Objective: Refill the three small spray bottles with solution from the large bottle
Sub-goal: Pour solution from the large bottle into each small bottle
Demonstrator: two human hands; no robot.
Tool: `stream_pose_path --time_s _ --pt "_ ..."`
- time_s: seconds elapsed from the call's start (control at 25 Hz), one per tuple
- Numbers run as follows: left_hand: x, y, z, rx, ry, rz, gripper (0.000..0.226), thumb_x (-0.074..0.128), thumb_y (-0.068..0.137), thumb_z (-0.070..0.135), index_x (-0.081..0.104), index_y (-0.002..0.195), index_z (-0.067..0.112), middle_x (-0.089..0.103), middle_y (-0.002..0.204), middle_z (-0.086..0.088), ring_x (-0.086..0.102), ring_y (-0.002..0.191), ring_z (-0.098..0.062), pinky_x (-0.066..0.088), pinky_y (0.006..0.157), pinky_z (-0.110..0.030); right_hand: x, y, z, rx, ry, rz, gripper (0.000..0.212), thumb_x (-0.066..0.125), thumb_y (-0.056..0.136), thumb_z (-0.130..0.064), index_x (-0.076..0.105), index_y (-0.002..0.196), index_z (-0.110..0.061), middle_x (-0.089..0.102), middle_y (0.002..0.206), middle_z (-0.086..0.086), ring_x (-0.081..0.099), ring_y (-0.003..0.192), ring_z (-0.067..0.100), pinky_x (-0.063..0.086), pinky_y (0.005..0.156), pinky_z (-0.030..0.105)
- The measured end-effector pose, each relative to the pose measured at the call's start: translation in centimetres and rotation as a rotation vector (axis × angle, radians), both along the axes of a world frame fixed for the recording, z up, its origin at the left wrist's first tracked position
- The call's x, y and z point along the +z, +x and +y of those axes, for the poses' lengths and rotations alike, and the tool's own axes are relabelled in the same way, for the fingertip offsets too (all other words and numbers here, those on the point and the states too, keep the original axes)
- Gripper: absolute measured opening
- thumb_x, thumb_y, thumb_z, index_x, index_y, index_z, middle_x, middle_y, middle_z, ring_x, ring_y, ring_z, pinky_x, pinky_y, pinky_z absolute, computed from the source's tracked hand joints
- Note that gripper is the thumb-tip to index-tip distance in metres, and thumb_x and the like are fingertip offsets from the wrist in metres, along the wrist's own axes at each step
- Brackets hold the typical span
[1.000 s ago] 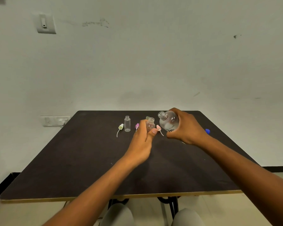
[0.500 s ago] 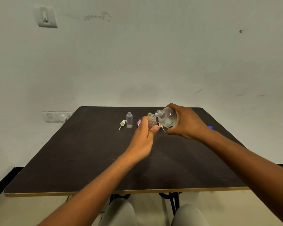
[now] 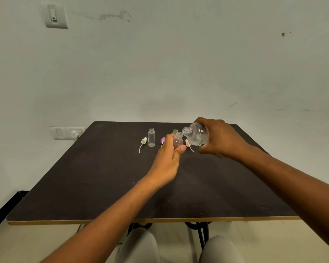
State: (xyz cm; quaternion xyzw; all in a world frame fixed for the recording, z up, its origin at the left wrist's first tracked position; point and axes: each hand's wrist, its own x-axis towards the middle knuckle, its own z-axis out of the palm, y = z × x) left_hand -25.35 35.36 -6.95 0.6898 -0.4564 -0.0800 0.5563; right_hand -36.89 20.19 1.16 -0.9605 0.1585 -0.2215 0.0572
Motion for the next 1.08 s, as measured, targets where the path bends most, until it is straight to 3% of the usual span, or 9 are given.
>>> stream_pose_path --time_s 0.12,0.32,0.64,1.08 --pt "-0.2 0.2 -0.1 0.015 0.003 -0.012 0.027 0.049 0.107 0.032 0.045 0.129 0.017 0.059 0.121 -0.005 0.055 0.104 -0.013 0.039 0.083 -0.024 0.5 0.1 0.2 -0.014 -0.052 0.016 0.05 0.077 0.062 -0.028 0.058 0.108 -0.032 0.062 0.087 -0.011 0.057 0.076 0.019 0.033 0.055 0.025" --pt "-0.3 0.2 -0.1 0.052 0.01 -0.03 0.023 0.049 0.107 0.03 0.045 0.126 0.017 0.059 0.119 -0.006 0.053 0.098 -0.013 0.037 0.073 -0.016 1.4 0.2 0.8 -0.037 -0.113 0.05 0.05 0.077 0.065 -0.027 0.059 0.111 -0.03 0.065 0.092 -0.008 0.059 0.081 0.022 0.034 0.062 0.028" --pt "-0.6 0.3 -0.4 0.086 0.023 -0.041 0.023 0.05 0.106 0.033 0.044 0.124 0.021 0.061 0.12 -0.003 0.059 0.107 -0.021 0.049 0.087 -0.037 2.2 0.5 1.0 -0.057 -0.219 0.101 0.055 0.077 0.066 -0.032 0.058 0.117 -0.029 0.068 0.101 -0.004 0.062 0.089 0.026 0.048 0.073 0.036" --pt "-0.5 0.1 -0.3 0.099 0.03 -0.051 0.026 0.049 0.106 0.035 0.043 0.127 0.021 0.06 0.125 -0.003 0.059 0.113 -0.022 0.05 0.094 -0.042 2.9 0.6 1.3 -0.052 -0.293 0.124 0.054 0.08 0.067 -0.03 0.057 0.116 -0.03 0.068 0.103 -0.004 0.06 0.091 0.025 0.037 0.073 0.033"
